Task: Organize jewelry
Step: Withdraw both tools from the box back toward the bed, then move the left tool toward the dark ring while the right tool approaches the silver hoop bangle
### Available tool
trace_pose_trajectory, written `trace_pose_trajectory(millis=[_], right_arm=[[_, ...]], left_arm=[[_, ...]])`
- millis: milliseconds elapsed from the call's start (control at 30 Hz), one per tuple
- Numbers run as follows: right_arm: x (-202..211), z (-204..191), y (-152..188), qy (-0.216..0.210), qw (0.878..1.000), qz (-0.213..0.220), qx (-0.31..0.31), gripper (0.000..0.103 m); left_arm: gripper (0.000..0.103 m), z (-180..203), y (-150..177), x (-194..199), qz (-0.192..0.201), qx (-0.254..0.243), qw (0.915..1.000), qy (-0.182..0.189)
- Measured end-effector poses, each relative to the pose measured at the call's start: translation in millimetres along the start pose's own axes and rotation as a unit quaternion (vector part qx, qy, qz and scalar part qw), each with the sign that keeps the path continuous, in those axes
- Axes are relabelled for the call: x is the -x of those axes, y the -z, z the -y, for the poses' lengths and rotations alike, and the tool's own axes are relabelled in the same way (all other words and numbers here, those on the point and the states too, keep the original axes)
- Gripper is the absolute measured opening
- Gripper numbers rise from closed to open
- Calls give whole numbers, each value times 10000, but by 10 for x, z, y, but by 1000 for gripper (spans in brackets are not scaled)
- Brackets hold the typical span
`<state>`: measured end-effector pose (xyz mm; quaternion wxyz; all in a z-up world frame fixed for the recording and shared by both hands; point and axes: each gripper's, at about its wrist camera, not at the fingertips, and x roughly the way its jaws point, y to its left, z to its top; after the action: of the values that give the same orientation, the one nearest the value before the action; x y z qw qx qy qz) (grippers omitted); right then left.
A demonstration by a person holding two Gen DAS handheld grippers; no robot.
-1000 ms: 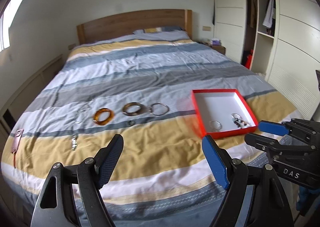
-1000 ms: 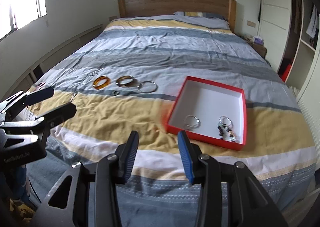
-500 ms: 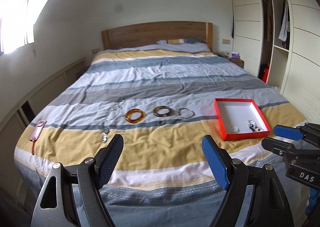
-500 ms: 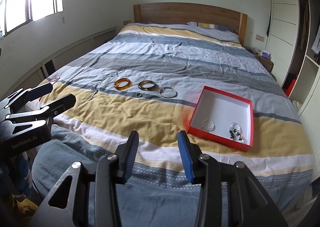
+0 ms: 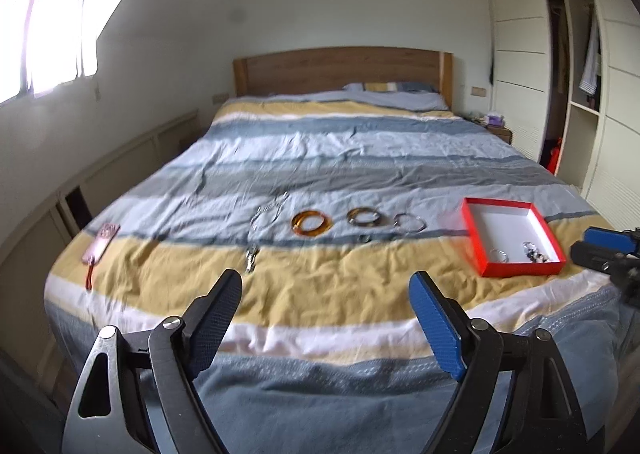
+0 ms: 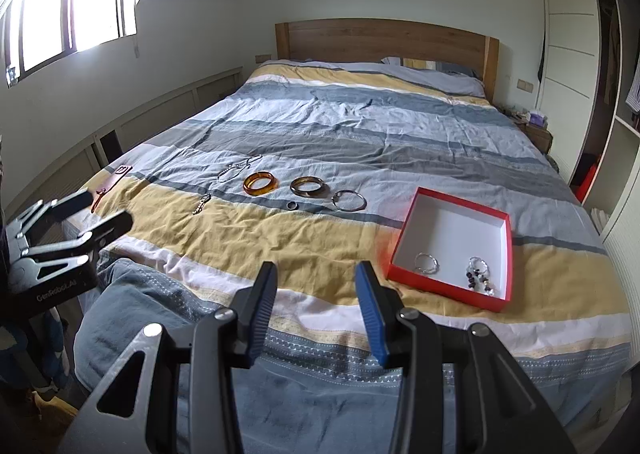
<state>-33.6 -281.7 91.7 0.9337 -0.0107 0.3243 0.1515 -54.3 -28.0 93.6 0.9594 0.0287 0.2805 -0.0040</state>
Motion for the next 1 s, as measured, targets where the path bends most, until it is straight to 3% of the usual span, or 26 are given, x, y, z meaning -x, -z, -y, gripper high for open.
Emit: trace_pose_trajectory(millis=[167,367,600,1000], right_arm=[[-192,116,1,-44,9998,-130,-171,39],[-563,172,0,-171,9989,-383,-186,39],[-997,295,18,-268,9967,-721,-274,39],[-1916,452,-247,-452,9922,-1141,-197,39]], left_arm=[[85,-323,124,-211,-238,389,9989,-62],[83,-437,222,-525,-549,400,9976,-148],[67,-331,289,-985,-1040,181,9944,29],[65,-68,40,-1989,-1569,127,9854,651]])
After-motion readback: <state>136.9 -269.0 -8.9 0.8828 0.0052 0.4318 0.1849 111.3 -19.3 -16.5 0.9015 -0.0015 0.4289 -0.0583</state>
